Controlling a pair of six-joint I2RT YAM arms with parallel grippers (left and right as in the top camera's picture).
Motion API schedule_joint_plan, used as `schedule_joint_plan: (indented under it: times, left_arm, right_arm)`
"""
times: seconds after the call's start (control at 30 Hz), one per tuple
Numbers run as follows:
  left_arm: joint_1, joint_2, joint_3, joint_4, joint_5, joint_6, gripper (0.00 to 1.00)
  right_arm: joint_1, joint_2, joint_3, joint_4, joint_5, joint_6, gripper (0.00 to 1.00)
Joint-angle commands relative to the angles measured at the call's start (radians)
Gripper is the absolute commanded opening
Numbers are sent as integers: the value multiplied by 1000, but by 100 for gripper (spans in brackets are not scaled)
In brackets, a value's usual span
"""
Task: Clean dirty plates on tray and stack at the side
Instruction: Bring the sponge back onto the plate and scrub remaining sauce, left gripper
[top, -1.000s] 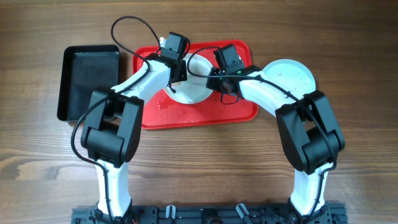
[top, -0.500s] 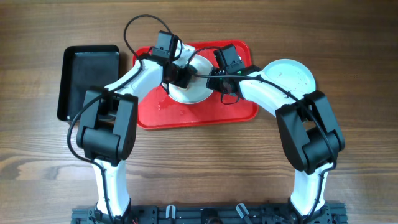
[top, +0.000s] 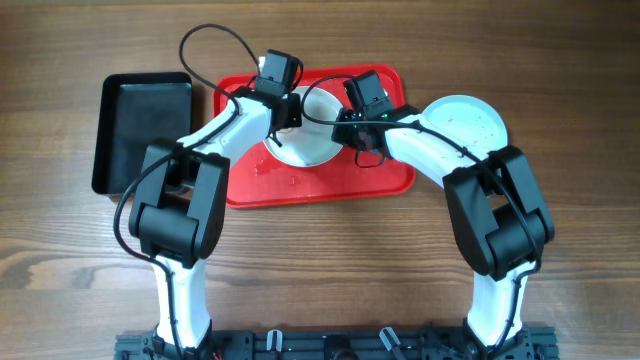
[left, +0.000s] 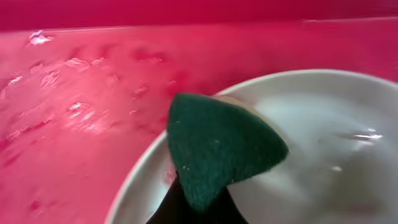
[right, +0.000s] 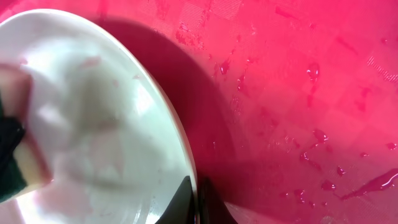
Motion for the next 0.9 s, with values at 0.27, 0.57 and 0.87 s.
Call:
schedule_joint_plan:
  times: [0.27, 0.57, 0.87]
  left_arm:
    - [17, 114, -80, -349, 423, 255, 4]
    - [19, 114, -80, -275, 663, 468, 4]
    - [35, 114, -80, 28, 263, 267, 4]
  right_arm:
    - [-3, 35, -17, -13, 25, -5, 4]
    - [-3, 35, -17, -13, 25, -5, 4]
    - [-3, 35, -17, -11, 25, -8, 4]
